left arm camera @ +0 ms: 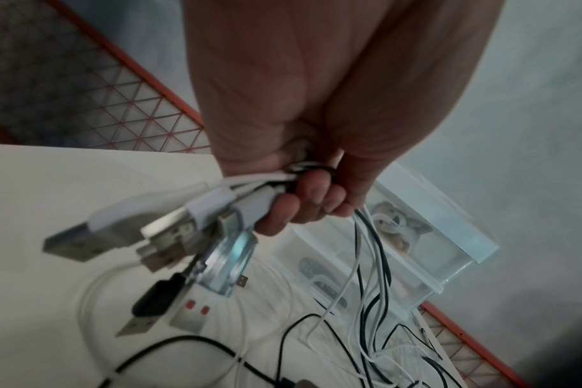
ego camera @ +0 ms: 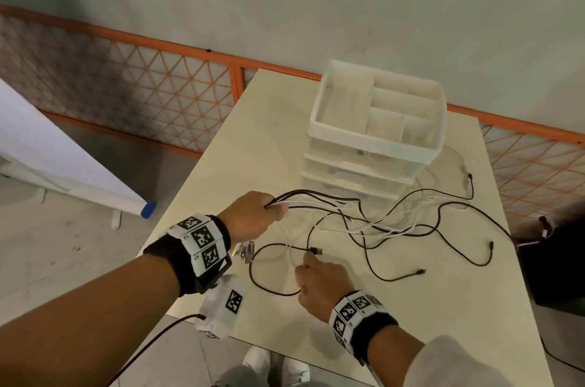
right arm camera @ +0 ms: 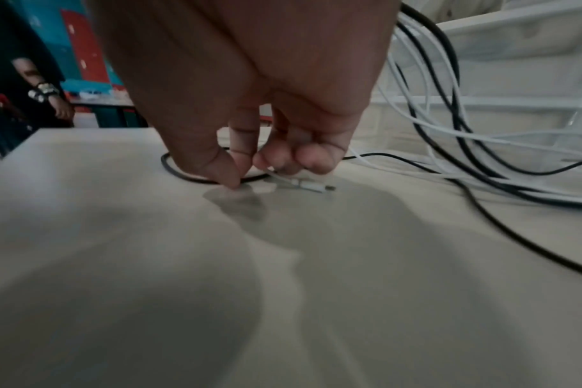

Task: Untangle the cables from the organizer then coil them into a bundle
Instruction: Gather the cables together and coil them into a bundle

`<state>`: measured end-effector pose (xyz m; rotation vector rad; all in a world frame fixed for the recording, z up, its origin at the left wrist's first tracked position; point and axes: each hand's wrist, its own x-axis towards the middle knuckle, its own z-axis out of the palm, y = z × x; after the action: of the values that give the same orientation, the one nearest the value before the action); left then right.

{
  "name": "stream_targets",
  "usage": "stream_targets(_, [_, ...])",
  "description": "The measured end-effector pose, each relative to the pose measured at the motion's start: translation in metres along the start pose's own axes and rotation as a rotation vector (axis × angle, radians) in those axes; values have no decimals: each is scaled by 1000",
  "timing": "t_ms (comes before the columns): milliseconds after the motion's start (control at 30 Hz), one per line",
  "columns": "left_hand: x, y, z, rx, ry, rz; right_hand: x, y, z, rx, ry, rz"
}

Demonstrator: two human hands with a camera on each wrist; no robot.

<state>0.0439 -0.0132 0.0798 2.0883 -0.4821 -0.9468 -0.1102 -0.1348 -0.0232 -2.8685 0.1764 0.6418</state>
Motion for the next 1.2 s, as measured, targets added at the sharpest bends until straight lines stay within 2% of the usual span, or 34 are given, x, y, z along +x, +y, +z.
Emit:
stream_targets(167, [4, -2, 4, -29, 11, -20, -10, 4, 1, 38, 63, -83])
stream_targets(267, [5, 1, 10, -42, 2, -22, -13, -12, 0, -67, 29, -147])
stream_targets(467, [4, 0, 17, -69, -5, -40, -14, -19, 5, -68, 6, -93])
stream_targets(567, [1, -4, 18, -84, -6, -38, -16, -16, 1, 0, 66, -94])
stream_targets(733, [-2, -3, 17, -63, -5, 23, -16, 0, -32, 228, 253, -81])
stream_targets(867, [-1, 6, 12, -124, 10, 77, -23, 21, -91, 431, 462, -138])
stream_targets(1033, [-1, 22, 12, -322, -52, 131, -53, 36, -172, 589, 808, -37])
stream_targets(1200, [-4, 37, 23, -553, -120, 142, -66, 55, -197, 723, 997, 94])
